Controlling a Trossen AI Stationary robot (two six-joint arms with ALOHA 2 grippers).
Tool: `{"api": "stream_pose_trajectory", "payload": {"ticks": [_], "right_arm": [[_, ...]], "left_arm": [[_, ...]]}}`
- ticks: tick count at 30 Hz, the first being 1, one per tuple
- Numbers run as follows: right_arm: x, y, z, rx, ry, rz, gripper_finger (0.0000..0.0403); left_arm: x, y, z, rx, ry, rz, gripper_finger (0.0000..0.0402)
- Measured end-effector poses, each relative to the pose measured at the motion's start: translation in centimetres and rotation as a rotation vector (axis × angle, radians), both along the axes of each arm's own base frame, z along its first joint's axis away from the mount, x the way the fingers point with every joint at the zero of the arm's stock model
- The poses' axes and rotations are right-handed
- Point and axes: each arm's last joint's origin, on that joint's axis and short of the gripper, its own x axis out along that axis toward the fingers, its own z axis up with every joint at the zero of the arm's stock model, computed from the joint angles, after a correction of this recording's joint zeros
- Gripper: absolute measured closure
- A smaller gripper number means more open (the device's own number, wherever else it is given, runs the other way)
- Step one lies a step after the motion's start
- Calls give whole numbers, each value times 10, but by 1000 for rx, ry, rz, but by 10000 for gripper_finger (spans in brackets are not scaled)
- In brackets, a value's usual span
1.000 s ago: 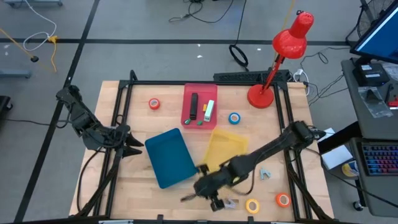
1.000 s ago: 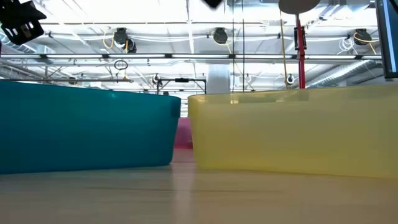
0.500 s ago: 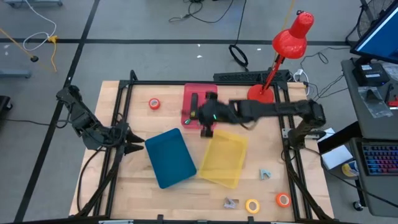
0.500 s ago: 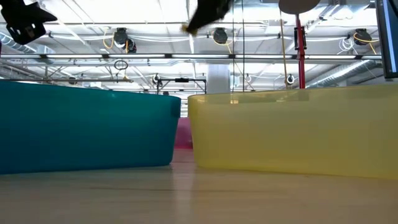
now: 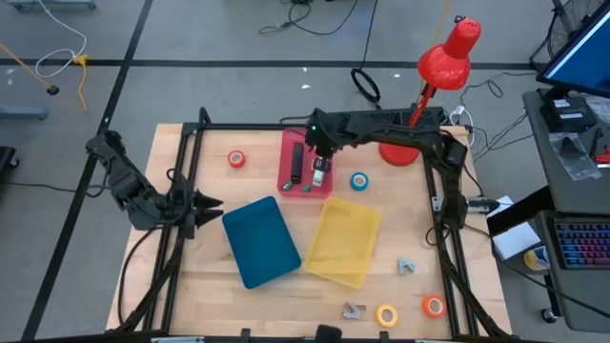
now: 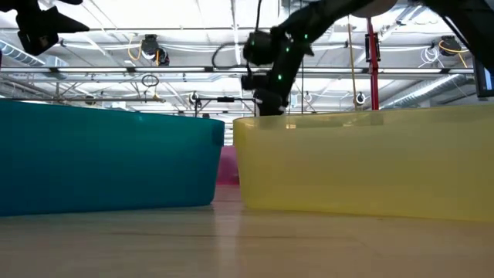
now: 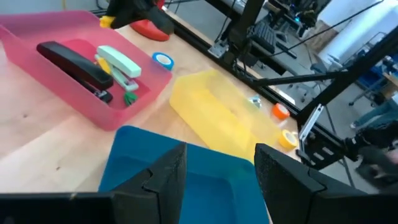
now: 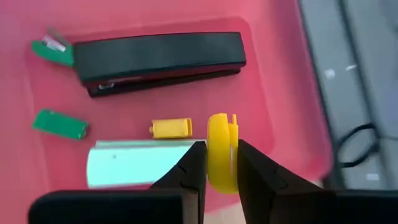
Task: Pick and place Stapler, Stapler remover, tape
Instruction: Put the small yellow stapler into the red bin, then put the blue tape into the blue bin
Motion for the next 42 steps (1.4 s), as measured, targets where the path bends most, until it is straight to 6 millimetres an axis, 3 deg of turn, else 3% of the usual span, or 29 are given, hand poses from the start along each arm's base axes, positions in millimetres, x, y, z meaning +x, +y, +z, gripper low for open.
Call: {"api": "stream_pose_trajectory", "payload": {"ticks": [5, 14, 23, 36, 42], "right_arm": [[-2, -21, -19, 117, -28, -66, 351], [-2, -36, -24, 146, -85, -119, 310], [-1, -37, -29, 155, -81, -130, 297], [-2, -36, -27, 191, -97, -200, 233], [-17, -15, 1, 225, -38, -200, 230]], "left_arm": [[2, -2, -1, -42, 2, 24, 215], [9, -8, -6, -12, 20, 69, 215], [12, -12, -8, -19, 33, 78, 215], [12, -12, -8, -15, 37, 69, 215], [12, -12, -8, -15, 38, 68, 215]]}}
